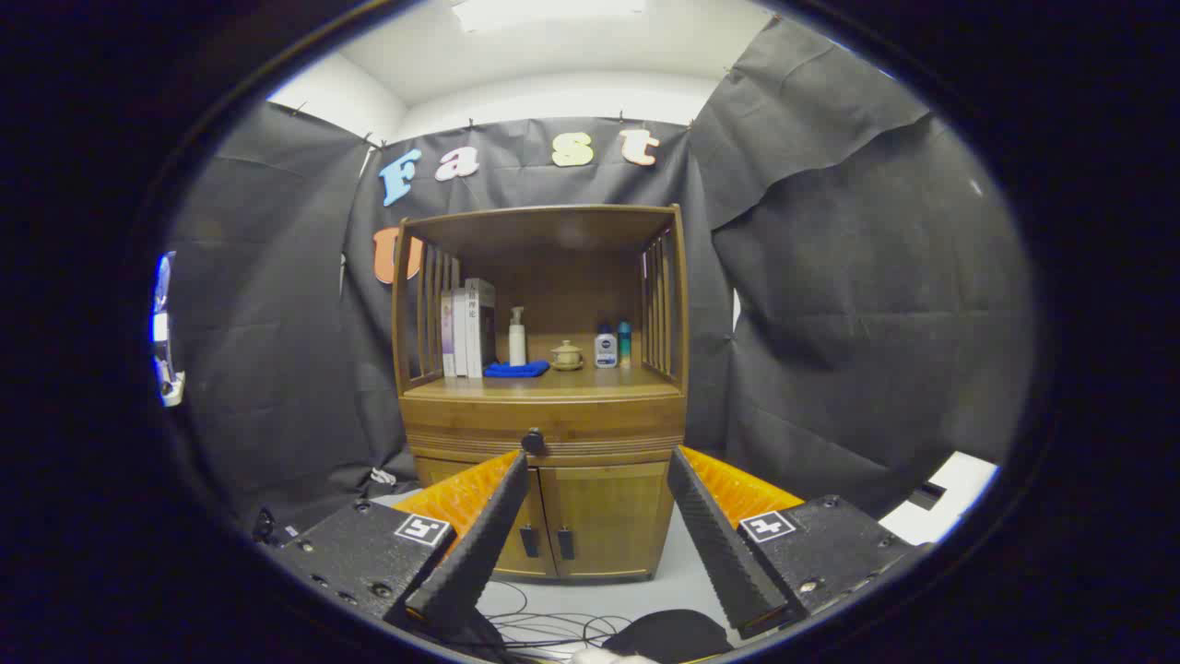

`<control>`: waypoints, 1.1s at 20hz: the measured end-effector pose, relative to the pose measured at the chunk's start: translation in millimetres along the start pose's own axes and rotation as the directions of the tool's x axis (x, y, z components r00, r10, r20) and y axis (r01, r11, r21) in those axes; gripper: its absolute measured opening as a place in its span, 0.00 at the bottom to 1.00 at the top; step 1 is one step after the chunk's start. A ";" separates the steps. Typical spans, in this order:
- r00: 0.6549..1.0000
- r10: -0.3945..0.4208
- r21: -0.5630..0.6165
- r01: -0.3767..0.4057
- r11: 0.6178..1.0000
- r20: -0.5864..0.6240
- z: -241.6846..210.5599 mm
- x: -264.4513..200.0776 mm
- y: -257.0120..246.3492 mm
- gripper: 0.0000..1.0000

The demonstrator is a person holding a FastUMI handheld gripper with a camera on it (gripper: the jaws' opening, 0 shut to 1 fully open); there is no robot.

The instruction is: Pull open the drawer, take out the items inside it, and place them on the countertop above the cabinet.

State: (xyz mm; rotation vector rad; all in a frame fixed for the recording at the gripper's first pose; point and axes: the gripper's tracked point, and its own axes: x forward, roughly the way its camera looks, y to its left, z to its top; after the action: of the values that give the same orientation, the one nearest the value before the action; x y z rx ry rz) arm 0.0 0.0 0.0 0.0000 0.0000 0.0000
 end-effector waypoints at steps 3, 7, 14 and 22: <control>1.000 -0.010 0.009 0.010 1.000 0.008 3.4 -0.8 -3.6 0.99; 1.000 -0.007 0.009 0.007 1.000 0.004 1.6 -0.1 -4.3 0.99; 1.000 -0.006 0.007 0.006 1.000 0.005 2.6 2.7 -3.2 0.99; 1.000 0.002 0.012 -0.002 1.000 0.001 8.6 23.3 0.2 0.99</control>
State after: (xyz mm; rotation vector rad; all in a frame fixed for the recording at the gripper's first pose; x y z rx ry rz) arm 23.3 0.2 8.6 0.0118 -0.0012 0.0024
